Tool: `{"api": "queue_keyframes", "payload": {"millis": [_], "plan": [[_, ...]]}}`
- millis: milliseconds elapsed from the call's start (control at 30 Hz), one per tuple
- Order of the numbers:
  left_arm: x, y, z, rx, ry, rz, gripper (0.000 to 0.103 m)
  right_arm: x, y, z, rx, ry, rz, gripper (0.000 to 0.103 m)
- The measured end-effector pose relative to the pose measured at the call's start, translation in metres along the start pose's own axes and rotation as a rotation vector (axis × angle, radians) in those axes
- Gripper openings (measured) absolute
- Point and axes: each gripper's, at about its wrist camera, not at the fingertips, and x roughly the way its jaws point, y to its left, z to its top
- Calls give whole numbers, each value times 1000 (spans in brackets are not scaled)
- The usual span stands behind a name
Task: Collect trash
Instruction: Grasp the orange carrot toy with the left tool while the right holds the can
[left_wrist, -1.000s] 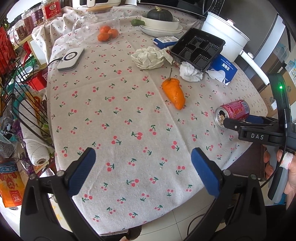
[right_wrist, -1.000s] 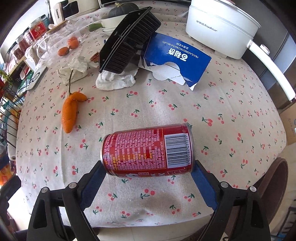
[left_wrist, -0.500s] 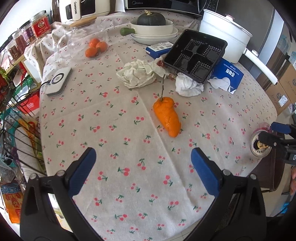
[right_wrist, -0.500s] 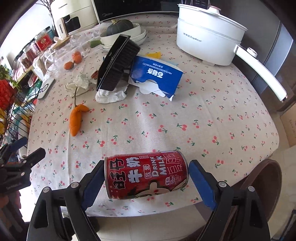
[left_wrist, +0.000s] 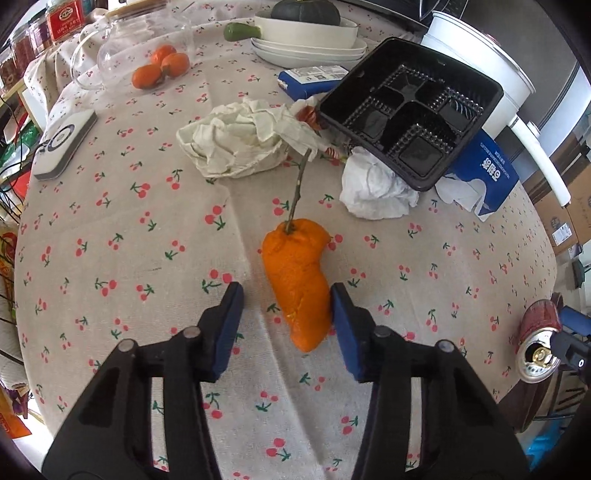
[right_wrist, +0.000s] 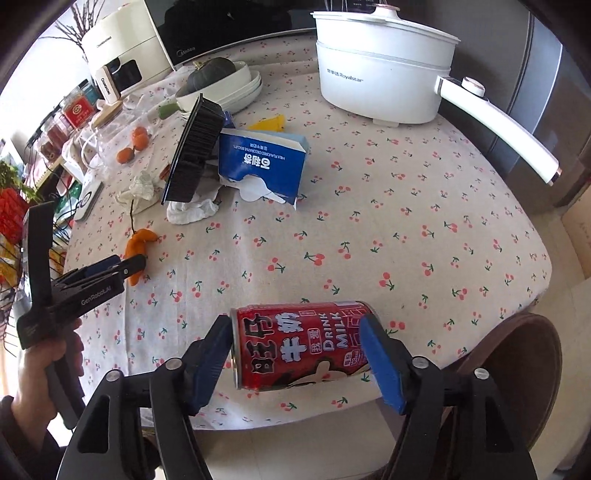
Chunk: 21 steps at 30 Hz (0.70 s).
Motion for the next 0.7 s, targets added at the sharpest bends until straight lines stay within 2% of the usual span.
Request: {"api": "queue_keyframes", "payload": {"millis": [67, 167, 433, 700], "plan": [[0, -3, -1, 21, 7, -2, 34, 3, -3, -2, 12, 4, 11, 91], [-2, -6, -5, 51, 17, 1, 25, 9, -6, -2, 40, 28, 23, 91], [-11, -4, -15, 60, 42, -37, 20, 37, -4, -10, 67, 111, 6, 90], [-41, -3, -21, 56, 10, -117, 19, 14, -6, -4, 91, 34, 6, 89]]}}
